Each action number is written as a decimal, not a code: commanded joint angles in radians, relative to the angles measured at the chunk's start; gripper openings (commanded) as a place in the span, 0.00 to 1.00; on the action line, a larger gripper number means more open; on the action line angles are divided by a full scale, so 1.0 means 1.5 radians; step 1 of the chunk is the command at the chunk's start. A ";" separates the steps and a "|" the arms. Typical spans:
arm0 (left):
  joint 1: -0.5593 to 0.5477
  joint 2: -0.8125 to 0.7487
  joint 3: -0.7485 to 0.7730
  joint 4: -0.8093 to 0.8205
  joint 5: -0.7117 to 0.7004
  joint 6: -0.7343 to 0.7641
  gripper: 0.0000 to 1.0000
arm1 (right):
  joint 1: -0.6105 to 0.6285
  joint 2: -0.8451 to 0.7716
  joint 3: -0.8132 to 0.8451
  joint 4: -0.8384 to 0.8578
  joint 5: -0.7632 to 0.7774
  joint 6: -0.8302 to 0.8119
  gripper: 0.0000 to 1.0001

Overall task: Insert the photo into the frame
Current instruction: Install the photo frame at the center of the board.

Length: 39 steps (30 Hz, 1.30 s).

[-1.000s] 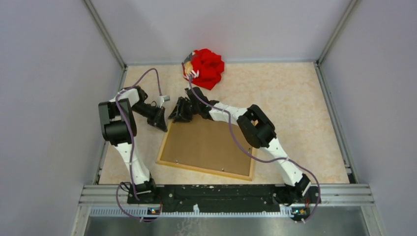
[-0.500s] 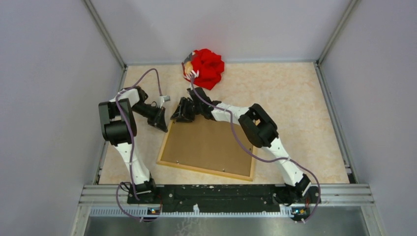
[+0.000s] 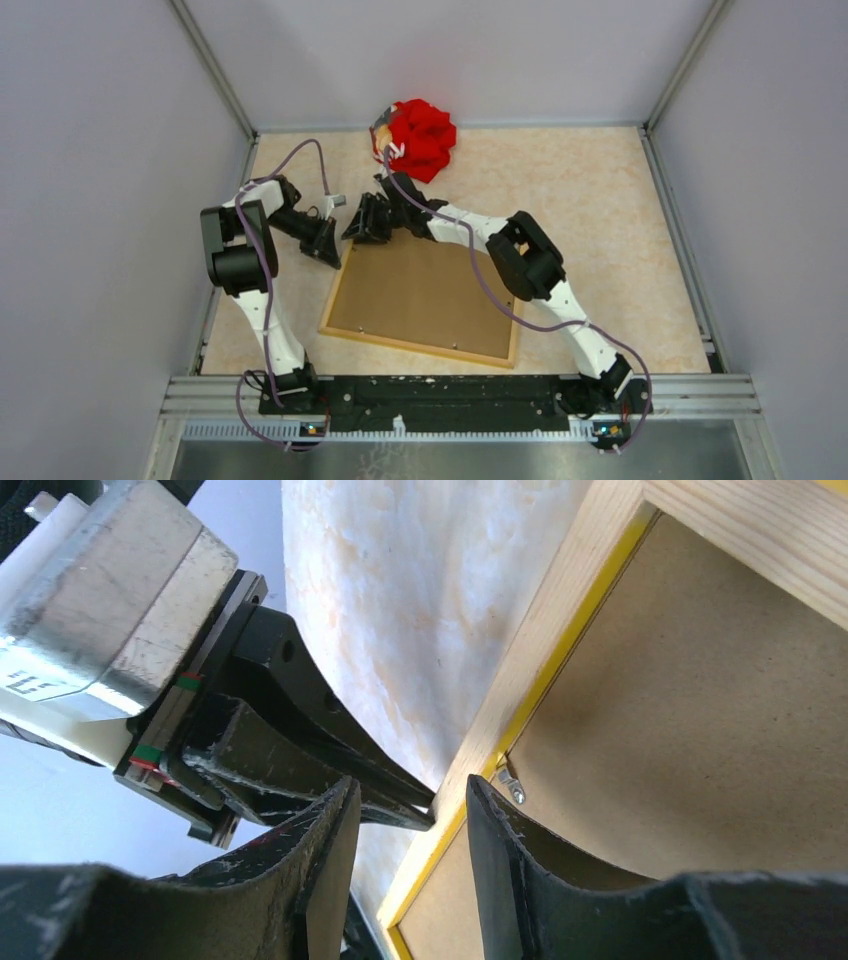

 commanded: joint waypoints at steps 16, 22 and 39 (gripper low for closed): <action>-0.010 -0.013 -0.012 0.014 -0.013 0.017 0.13 | -0.063 -0.198 -0.164 -0.037 0.064 -0.083 0.47; -0.009 -0.025 0.038 -0.003 -0.016 0.005 0.22 | -0.092 -0.263 -0.239 -0.056 0.107 -0.108 0.48; -0.011 -0.008 0.078 -0.013 -0.052 0.045 0.40 | -0.156 -0.639 -0.522 -0.278 0.278 -0.132 0.96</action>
